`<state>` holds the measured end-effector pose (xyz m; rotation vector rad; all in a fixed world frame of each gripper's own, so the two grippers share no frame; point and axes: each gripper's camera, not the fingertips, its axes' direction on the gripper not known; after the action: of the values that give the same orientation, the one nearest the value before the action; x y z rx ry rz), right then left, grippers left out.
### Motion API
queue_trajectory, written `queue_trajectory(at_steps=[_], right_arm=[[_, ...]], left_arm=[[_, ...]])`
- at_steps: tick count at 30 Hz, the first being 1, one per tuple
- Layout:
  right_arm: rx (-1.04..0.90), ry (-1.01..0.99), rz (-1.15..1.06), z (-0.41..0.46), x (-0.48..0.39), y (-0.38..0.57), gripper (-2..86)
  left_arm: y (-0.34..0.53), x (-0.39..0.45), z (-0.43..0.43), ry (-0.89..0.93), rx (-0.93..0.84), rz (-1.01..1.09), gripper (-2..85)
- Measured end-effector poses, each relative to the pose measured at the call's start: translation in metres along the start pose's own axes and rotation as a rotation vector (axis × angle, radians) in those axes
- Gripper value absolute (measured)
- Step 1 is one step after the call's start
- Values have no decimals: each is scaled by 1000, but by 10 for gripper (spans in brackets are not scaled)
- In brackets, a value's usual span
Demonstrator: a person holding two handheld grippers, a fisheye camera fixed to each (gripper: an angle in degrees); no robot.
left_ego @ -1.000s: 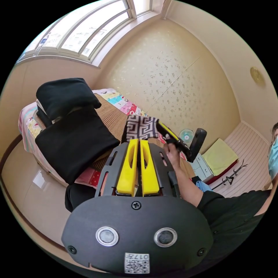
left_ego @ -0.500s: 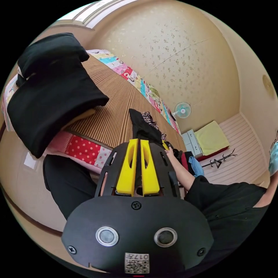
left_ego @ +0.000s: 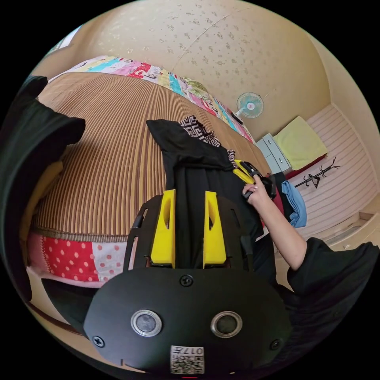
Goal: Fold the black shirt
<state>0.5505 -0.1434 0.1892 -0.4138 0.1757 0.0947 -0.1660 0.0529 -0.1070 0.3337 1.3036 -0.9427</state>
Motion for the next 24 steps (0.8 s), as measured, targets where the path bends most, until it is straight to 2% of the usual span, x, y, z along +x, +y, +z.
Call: queue_trajectory(at_steps=[7, 10, 11, 13, 16, 20, 22, 24], right_arm=[[-18, 97, -173, 6, -5, 21, 80], [-22, 118, -228, 6, -9, 29, 86], [-25, 107, -222, 5, -5, 30, 84], [-21, 73, -177, 1, 8, 30, 74], [-25, 9, -116, -5, 26, 30, 58], [-32, 39, -154, -5, 20, 39, 60], [-44, 34, -159, -4, 21, 41, 61], [-47, 14, -156, -7, 24, 44, 60]], left_arm=[[-85, -6, 67, -201, -92, 120, 119], [-99, -11, 98, -211, -138, 144, 57], [-99, -17, 108, -203, -173, 140, 6], [-94, -30, 114, -215, -215, 127, -3], [-81, -55, 93, -161, -156, 106, -8], [-62, -108, 42, -87, 30, -5, -9], [-58, -135, 37, -127, -1, -100, -8], [-58, -156, 36, -54, -15, -131, -1]])
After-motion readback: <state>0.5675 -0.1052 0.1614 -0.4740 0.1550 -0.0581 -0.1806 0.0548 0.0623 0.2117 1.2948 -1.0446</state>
